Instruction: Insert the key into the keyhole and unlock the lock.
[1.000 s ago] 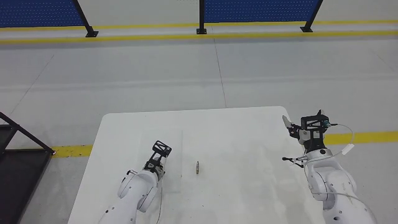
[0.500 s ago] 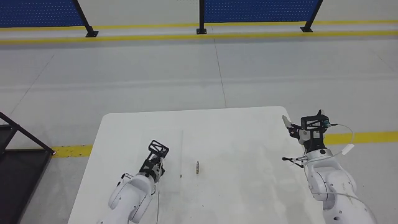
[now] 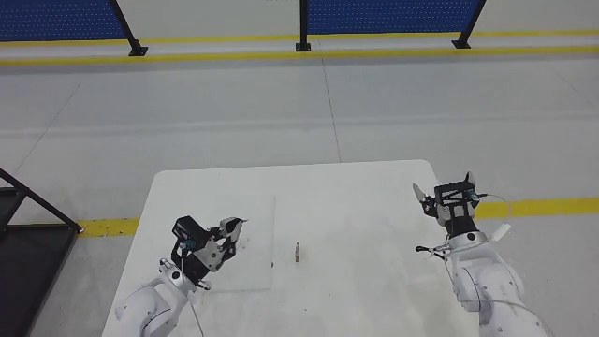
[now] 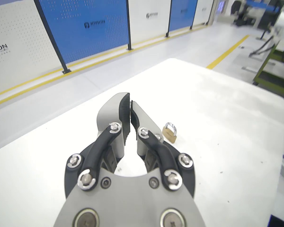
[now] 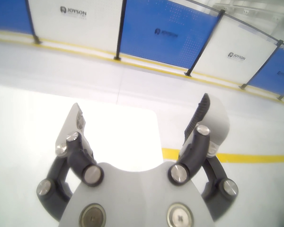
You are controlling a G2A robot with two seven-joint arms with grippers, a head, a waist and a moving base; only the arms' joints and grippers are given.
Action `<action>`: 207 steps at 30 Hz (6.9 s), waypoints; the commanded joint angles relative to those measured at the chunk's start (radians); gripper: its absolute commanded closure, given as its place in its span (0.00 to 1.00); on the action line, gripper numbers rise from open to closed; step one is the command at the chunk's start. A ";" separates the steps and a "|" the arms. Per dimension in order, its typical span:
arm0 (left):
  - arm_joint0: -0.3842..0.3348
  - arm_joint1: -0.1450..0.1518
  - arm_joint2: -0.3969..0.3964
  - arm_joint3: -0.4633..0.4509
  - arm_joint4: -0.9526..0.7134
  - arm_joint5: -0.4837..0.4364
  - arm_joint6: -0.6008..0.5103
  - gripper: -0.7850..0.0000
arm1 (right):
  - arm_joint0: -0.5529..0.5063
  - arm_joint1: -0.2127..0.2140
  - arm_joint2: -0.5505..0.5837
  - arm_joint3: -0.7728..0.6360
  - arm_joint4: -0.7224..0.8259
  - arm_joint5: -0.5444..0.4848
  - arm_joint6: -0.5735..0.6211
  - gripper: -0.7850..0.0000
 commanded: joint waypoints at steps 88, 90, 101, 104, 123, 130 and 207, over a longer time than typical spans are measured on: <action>-0.229 -0.006 0.243 0.248 -0.248 -0.429 0.243 1.00 | 0.159 -0.104 -0.440 0.390 0.285 -0.793 -0.731 1.00; -0.235 -0.005 0.249 0.253 -0.252 -0.429 0.238 1.00 | 0.159 -0.104 -0.440 0.390 0.285 -0.793 -0.731 1.00; -0.235 -0.005 0.249 0.253 -0.252 -0.429 0.238 1.00 | 0.159 -0.104 -0.440 0.390 0.285 -0.793 -0.731 1.00; -0.235 -0.005 0.249 0.253 -0.252 -0.429 0.238 1.00 | 0.159 -0.104 -0.440 0.390 0.285 -0.793 -0.731 1.00; -0.323 -0.029 0.471 0.346 -0.422 -0.429 0.426 1.00 | 0.304 -0.193 -0.660 0.562 0.551 -0.909 -0.983 1.00; -0.375 -0.035 0.561 0.407 -0.429 -0.429 0.511 1.00 | 0.334 -0.223 -0.691 0.597 0.575 -0.869 -1.022 1.00; -0.466 -0.084 0.678 0.485 -0.479 -0.429 0.511 1.00 | 0.308 -0.222 -0.666 0.548 0.600 -0.840 -0.915 1.00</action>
